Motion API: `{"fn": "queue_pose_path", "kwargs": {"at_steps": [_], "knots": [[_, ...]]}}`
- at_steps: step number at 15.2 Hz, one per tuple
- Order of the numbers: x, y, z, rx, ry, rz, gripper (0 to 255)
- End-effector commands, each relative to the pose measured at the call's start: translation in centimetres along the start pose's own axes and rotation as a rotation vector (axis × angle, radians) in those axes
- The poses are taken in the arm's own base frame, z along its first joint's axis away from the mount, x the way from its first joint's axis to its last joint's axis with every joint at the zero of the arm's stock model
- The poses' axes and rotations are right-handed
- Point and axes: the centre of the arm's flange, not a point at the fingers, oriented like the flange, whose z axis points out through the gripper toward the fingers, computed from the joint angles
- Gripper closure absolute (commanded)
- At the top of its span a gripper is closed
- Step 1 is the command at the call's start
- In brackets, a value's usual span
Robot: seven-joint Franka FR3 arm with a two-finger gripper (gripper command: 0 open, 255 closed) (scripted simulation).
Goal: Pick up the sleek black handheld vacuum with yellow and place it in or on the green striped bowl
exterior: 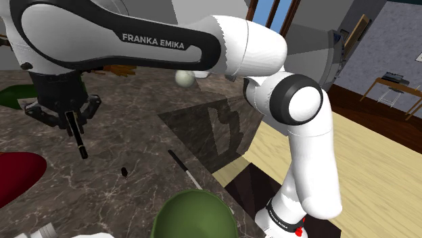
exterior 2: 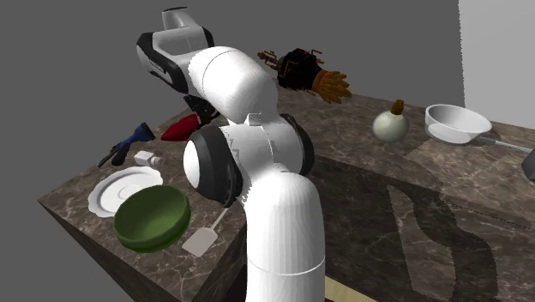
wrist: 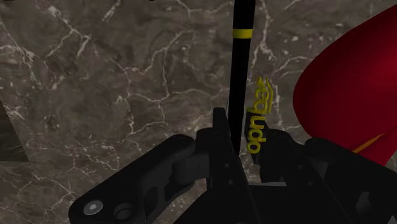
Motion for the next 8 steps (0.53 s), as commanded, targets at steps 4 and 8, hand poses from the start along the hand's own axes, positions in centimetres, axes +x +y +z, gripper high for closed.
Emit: {"fn": "queue_pose_path", "kwargs": {"at_steps": [4,8], "knots": [[0.2,0.1,-2.7,0.0,0.0,0.0,255],[0.3,0.2,-4.8,0.0,0.0,0.0,255]]}}
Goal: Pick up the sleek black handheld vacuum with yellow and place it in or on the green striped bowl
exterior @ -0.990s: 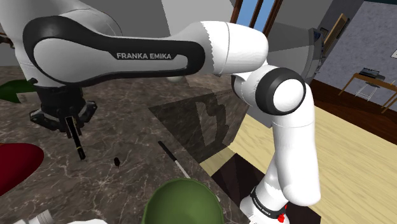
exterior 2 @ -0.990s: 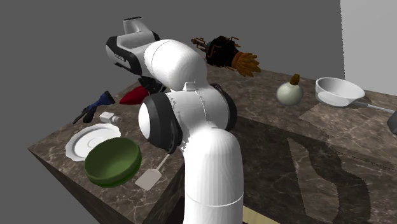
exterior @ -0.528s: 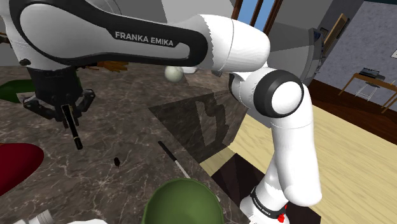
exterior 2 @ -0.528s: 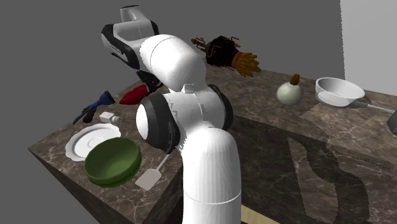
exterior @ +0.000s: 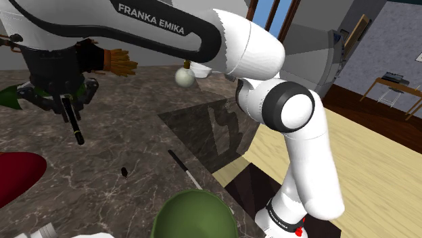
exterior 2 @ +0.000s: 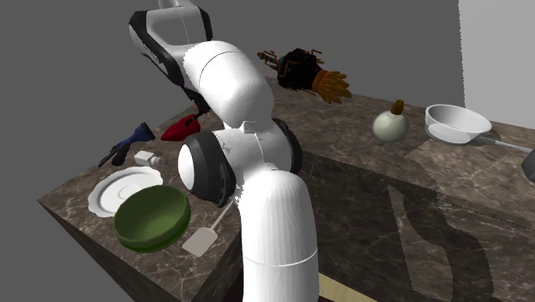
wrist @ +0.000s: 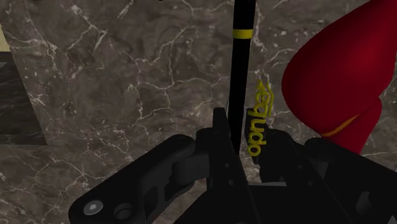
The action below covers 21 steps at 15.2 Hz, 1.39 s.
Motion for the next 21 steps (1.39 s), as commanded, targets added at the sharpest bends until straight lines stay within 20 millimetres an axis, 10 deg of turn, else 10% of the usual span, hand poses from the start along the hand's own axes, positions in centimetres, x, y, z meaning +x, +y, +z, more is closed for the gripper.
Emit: {"fn": "queue_pose_path", "kwargs": {"at_steps": [1,4,21], "knots": [[0.1,0.0,-1.0,-0.001,-0.001,0.001,255],[0.1,0.1,-2.3,-0.001,-0.001,0.001,255],[-21.0,7.7,-2.3,-0.001,-0.001,0.001,255]]}}
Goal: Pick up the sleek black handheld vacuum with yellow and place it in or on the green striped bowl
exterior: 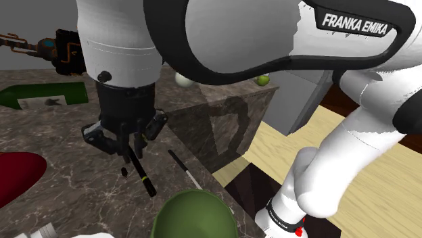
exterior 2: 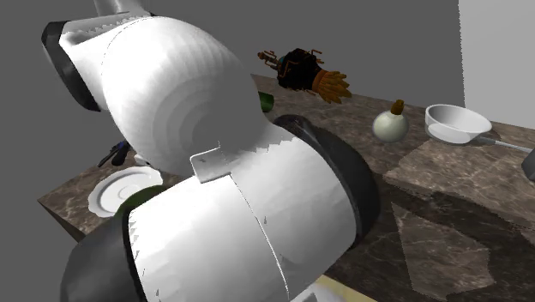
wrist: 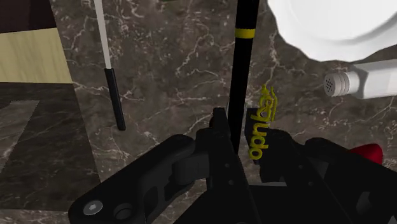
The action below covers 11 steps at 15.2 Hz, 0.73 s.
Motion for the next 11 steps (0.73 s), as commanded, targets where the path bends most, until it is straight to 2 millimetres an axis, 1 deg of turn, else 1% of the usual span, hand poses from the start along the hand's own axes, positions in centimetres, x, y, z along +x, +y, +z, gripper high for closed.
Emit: {"fn": "queue_pose_path", "kwargs": {"at_steps": [1,11], "knots": [[-2.6,1.1,0.2,0.001,0.0,0.002,255],[-15.0,5.5,0.2,0.001,0.0,0.002,255]]}}
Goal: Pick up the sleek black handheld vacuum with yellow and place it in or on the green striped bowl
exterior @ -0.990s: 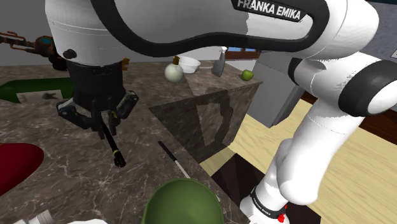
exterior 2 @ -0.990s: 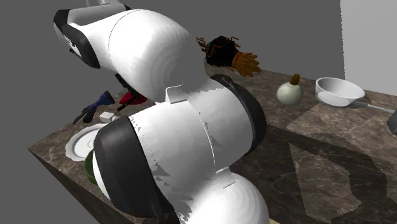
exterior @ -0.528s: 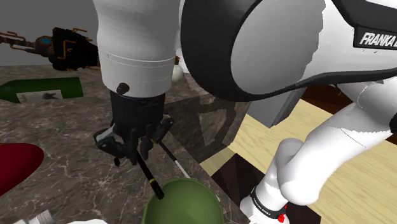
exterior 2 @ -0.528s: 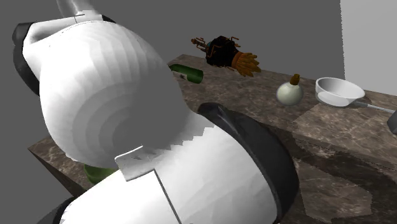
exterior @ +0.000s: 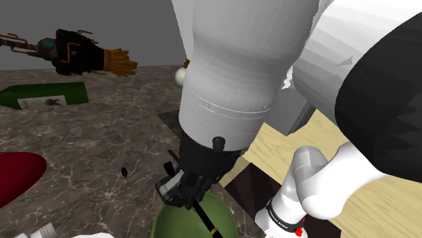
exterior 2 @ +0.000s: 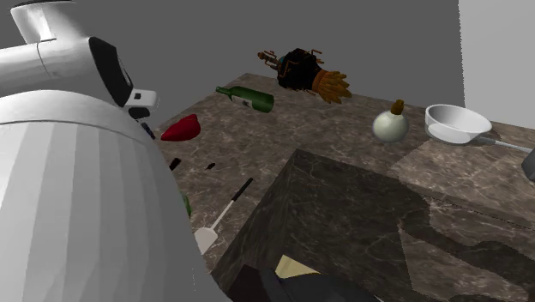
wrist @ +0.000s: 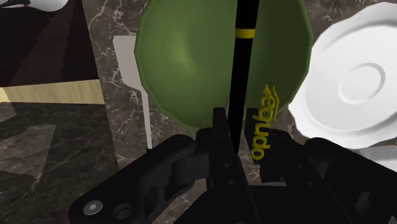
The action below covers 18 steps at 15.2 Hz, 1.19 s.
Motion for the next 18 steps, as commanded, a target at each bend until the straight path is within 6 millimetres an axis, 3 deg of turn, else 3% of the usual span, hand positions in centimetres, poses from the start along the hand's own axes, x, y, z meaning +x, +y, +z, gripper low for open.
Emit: {"fn": "queue_pose_path", "kwargs": {"at_steps": [1,10,18], "knots": [[-2.2,0.8,0.1,0.0,-0.001,0.001,255],[-2.5,0.7,5.2,0.0,-0.001,0.001,255],[-2.5,0.7,5.2,0.0,-0.001,0.001,255]]}}
